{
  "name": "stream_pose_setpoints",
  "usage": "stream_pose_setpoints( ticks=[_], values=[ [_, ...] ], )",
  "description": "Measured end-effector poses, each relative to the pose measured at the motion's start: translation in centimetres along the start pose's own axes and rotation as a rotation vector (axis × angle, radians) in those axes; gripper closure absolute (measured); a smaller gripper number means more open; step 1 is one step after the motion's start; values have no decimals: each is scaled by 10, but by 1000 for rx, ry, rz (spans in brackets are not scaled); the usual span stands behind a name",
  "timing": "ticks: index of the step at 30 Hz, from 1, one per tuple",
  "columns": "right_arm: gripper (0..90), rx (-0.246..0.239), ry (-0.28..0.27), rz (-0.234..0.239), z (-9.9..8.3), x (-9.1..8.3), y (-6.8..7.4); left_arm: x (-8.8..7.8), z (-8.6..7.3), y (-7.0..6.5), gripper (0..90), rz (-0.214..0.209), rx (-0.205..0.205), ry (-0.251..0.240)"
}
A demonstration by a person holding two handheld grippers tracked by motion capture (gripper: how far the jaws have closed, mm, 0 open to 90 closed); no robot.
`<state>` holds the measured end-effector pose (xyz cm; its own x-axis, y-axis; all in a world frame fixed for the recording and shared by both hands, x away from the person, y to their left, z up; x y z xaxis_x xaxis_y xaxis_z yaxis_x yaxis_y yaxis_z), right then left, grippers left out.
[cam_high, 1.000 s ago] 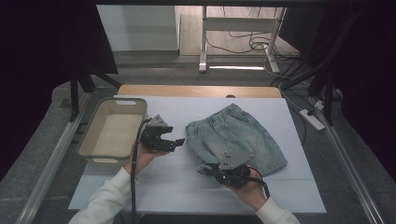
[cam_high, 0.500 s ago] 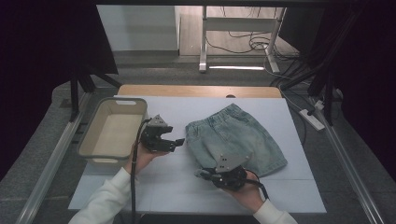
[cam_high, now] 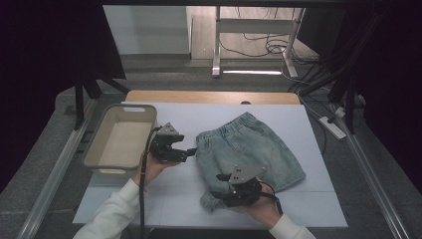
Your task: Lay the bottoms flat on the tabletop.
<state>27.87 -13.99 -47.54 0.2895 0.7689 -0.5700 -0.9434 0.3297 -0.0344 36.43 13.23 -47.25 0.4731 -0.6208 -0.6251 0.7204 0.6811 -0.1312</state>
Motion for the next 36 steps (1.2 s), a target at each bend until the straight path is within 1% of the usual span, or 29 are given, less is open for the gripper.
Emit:
stream_pose_setpoints(
  ticks=[2,4,5,7,10,11,13,15,16,19,20,22,26,31,34,36],
  values=[
    [394,14,-4,-48,0,-7,-7,0,0,0,252,-1,-1,1],
    [378,30,22,-91,-4,-13,-17,1,0,0,251,-1,1,2],
    [377,45,34,-113,-7,-16,-22,1,0,0,251,-1,2,3],
    [370,75,55,-140,-17,-21,-32,1,0,0,251,-1,3,3],
    [350,104,105,-189,-32,-25,-43,1,0,0,250,-1,1,2],
    [350,121,109,-192,-37,-27,-46,1,0,-1,250,-2,1,1],
    [339,131,124,-205,-44,-30,-48,0,0,-1,250,-1,2,1],
    [329,141,131,-199,-49,-32,-47,0,0,-1,250,-2,1,1],
    [322,143,140,-192,-50,-32,-46,0,0,-1,250,-2,0,1],
    [312,136,149,-192,-55,-32,-41,-2,-1,-2,250,-3,-3,-1],
    [307,134,163,-192,-56,-31,-40,-3,-1,-2,250,-3,-5,-2],
    [298,136,182,-194,-59,-30,-39,-7,-2,-4,249,-8,-13,-9],
    [293,145,226,-201,-69,-26,-43,-16,-7,-9,248,-9,-8,-11],
    [280,121,270,-217,-71,-18,-44,-22,-16,-15,246,-13,-5,-4],
    [290,84,303,-235,-73,-12,-44,-24,-21,-19,245,-15,11,8],
    [305,89,301,-227,-73,-11,-46,-25,-26,-20,243,6,16,15]
  ],
)
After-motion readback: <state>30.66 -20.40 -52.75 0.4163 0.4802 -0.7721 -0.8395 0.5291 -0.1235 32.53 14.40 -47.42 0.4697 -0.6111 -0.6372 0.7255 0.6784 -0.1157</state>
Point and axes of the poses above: each handheld gripper's, and its own axes: x roughly forward along the jaws, z roughly out of its top, y roughly to its left, the point moved 1 cm from there along x, roughly forward along the jaws, and after that the axes turned 1 degree about y, right-handed, at the moved point
